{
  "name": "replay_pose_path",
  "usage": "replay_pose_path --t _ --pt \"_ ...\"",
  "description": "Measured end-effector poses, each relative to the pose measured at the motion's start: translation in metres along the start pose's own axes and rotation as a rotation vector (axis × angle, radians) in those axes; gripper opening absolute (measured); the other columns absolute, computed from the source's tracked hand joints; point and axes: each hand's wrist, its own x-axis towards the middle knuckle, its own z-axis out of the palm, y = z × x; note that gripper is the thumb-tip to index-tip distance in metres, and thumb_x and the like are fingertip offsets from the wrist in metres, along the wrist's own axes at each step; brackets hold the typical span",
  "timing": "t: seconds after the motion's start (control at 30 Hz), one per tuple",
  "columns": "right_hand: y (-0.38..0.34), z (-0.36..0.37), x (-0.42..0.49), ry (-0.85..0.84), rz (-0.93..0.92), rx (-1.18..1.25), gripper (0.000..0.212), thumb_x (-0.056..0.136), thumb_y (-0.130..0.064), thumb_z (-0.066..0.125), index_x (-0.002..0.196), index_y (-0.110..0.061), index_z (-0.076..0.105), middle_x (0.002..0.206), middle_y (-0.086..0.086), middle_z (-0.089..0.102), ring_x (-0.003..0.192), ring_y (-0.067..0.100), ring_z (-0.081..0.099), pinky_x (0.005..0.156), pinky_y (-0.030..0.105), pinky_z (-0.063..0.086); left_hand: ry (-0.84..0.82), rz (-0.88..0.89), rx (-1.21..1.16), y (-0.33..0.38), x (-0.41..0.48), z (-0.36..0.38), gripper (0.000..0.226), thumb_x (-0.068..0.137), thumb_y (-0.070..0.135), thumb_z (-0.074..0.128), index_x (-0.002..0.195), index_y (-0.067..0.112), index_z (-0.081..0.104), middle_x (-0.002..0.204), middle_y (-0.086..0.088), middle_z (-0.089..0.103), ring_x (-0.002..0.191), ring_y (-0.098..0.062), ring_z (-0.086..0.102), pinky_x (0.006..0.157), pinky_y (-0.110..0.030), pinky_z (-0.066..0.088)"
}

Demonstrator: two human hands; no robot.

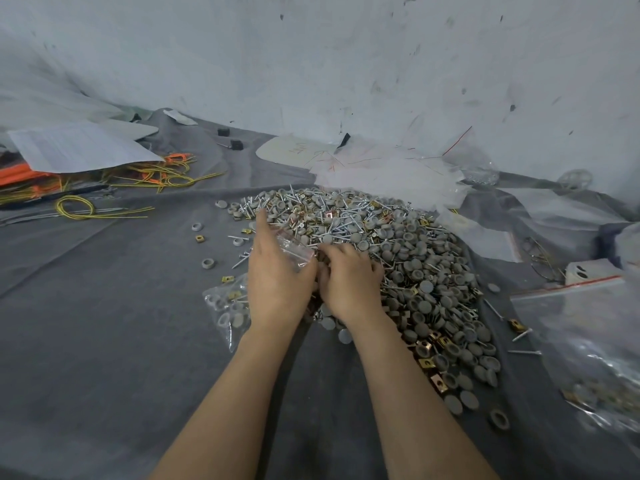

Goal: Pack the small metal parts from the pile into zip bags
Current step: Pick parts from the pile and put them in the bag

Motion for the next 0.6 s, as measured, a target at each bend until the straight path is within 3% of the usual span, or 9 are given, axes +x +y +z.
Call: replay_pose_path --t 0.1,0.23,0.43,0.6 --pt "-0.008 0.003 0.007 0.108 0.084 0.002 0.028 0.097 -0.028 0.044 0.122 -0.025 0.057 0.122 -0.004 0.057 0.119 0.023 0.045 0.101 0.043 0.024 0.012 -0.047 -0.036 0.001 0.004 -0.005 0.091 0.081 0.024 0.070 0.151 0.015 0.013 0.144 -0.006 0.045 0.130 -0.022 0.045 0.102 -0.034 0.041" --pt "-0.011 0.006 0.013 0.203 0.131 0.035 0.016 0.094 -0.018 0.050 0.102 -0.022 0.063 0.104 -0.004 0.062 0.109 0.022 0.050 0.094 0.040 0.024 0.019 -0.060 -0.031 -0.002 0.013 -0.019 0.090 0.080 0.015 0.069 0.151 0.015 0.015 0.129 0.000 0.053 0.115 -0.014 0.050 0.080 -0.010 0.029" --pt "-0.005 0.002 0.014 0.271 0.118 0.179 0.015 0.096 -0.021 0.050 0.098 -0.018 0.065 0.098 -0.003 0.064 0.098 0.019 0.056 0.093 0.036 0.029 -0.071 -0.027 0.076 -0.002 0.031 -0.048 0.090 0.080 0.018 0.069 0.151 0.018 0.013 0.139 -0.013 0.049 0.124 -0.030 0.049 0.099 -0.045 0.044" --pt "-0.004 -0.001 0.015 0.144 0.032 0.109 0.023 0.093 -0.024 0.056 0.114 -0.022 0.064 0.113 -0.005 0.062 0.112 0.017 0.051 0.097 0.035 0.027 -0.102 -0.018 0.069 0.007 0.037 -0.056 0.090 0.080 0.018 0.070 0.151 0.017 0.013 0.136 -0.015 0.051 0.121 -0.032 0.051 0.099 -0.047 0.044"
